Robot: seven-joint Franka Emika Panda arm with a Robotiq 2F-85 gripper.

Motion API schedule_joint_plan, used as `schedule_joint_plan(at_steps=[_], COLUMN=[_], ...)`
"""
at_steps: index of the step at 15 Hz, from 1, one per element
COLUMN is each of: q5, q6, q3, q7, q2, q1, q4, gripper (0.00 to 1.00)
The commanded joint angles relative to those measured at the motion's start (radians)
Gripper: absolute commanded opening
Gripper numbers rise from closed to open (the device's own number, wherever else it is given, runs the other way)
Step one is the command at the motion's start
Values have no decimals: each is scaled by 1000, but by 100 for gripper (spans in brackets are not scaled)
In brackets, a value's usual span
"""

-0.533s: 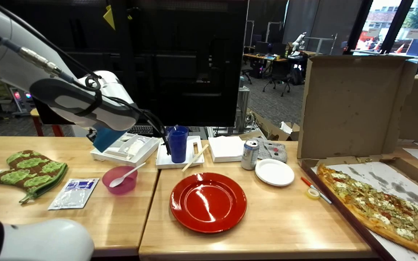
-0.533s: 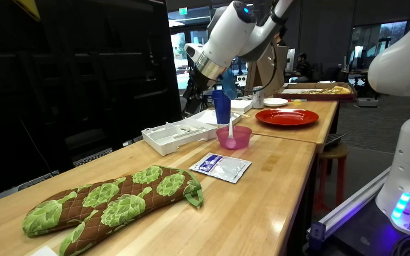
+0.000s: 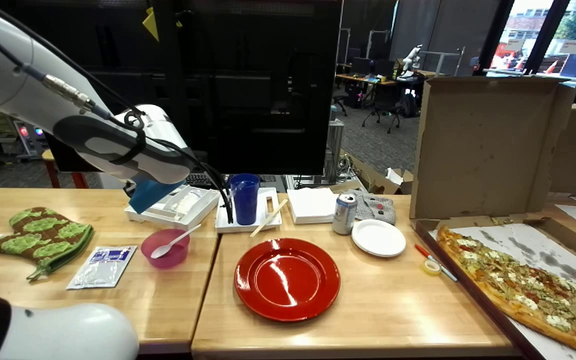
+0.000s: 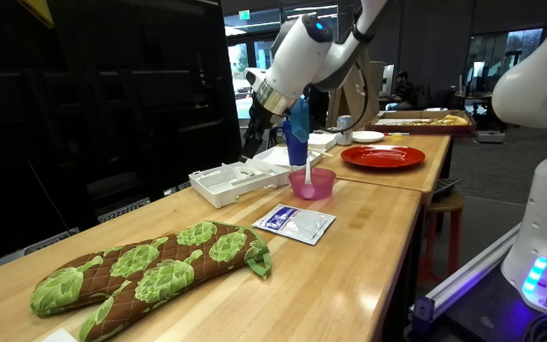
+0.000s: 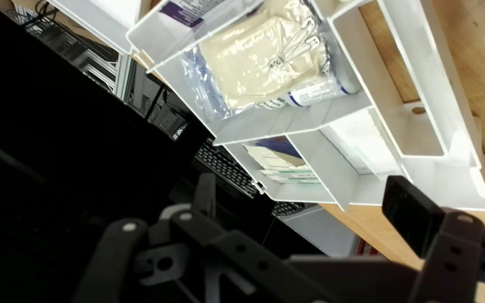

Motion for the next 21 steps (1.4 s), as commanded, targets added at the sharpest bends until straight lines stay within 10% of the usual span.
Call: schedule_joint_plan(at_steps=[1, 21], q5=[-16, -46], q6=[16, 2], q3=[22, 82], q7=[94, 196], q2=[-68, 60], q1=[-44, -61], q4=[39, -53], gripper=[100, 100])
